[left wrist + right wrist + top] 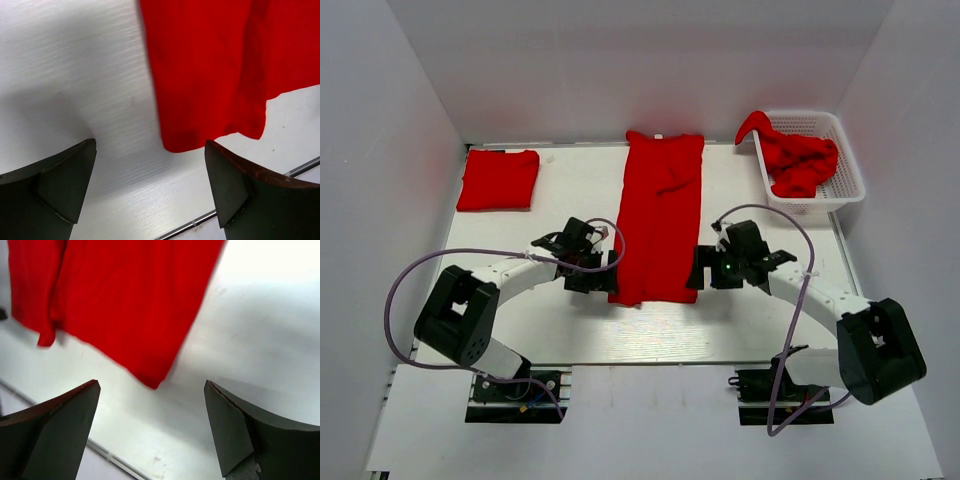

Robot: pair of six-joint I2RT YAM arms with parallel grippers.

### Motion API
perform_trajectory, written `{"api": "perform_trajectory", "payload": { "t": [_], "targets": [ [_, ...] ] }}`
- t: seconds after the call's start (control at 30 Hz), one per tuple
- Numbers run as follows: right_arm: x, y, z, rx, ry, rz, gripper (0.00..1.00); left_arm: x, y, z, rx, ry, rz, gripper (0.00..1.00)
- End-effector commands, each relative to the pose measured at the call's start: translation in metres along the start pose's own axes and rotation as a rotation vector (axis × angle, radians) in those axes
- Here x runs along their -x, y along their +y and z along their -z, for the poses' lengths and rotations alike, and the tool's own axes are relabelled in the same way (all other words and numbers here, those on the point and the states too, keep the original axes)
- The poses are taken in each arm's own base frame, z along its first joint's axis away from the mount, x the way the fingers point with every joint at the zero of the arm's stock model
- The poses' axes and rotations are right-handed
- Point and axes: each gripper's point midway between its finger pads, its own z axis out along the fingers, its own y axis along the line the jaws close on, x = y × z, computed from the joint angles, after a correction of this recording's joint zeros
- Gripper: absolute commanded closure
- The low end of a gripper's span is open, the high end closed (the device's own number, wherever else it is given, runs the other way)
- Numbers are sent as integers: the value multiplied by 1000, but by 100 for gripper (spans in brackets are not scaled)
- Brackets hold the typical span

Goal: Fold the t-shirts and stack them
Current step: Rotate the tshirt 90 degrees, then grab the bottom of the folded rectangular tshirt with both arms

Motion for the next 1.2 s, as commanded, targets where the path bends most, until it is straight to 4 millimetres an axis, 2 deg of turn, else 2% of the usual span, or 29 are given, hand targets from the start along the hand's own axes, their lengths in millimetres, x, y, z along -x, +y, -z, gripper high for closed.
{"api": "perform_trajectory", "payload": {
  "t": [0.0,0.1,0.3,0.37,0.4,0.47,0.5,0.6,0.63,0.67,0.7,0.77,0.8,0.87,0.93,1.0,1.03,1.17],
  "targets": [
    [-8,30,5,149,-3,-51,10,1,-13,-2,-46,-20,-18,1],
    [-27,30,-4,170,57,-71,10,0,-14,-4,-23,-14,-33,1],
    [-24,29,-18,157,75,-90,10,-3,-9,-12,4,0,-36,2],
    [-30,27,-23,146,96,-105,10,-9,-11,-18,-15,27,-32,11],
    [-30,25,-25,138,96,-121,10,-10,-17,-18,-40,31,-43,22],
    [-40,20,-28,119,120,-138,10,-21,-16,-20,-53,55,-39,30],
    [-41,15,-30,94,117,-154,10,-23,-23,-22,-86,53,-42,40],
    [-44,10,-33,75,113,-172,23,-39,-29,-27,-135,81,-48,57],
    [-46,11,-35,77,121,-171,33,-39,-29,-29,-134,82,-34,76],
    [-46,12,-35,83,121,-177,63,-39,-29,-29,-134,82,-34,88],
    [-45,14,-35,91,111,-178,77,-39,-28,-30,-116,76,-42,100],
    [-47,12,-35,91,100,-167,100,-37,-27,-27,-103,67,-28,100],
    [-49,11,-34,85,102,-169,100,-35,-29,-25,-108,57,-31,100],
    [-49,14,-31,100,96,-141,100,-19,-38,-16,-139,-7,-49,100],
    [-54,17,-28,123,105,-122,100,-16,-49,-9,-180,-29,-57,100],
    [-53,22,-22,150,91,-104,100,-19,-53,-1,-209,-39,-64,100],
    [-55,25,-17,161,89,-96,100,-19,-62,3,-243,-46,-70,100],
    [-52,31,-8,174,67,-71,100,-21,-66,12,-256,-59,-83,100]
  ]
}}
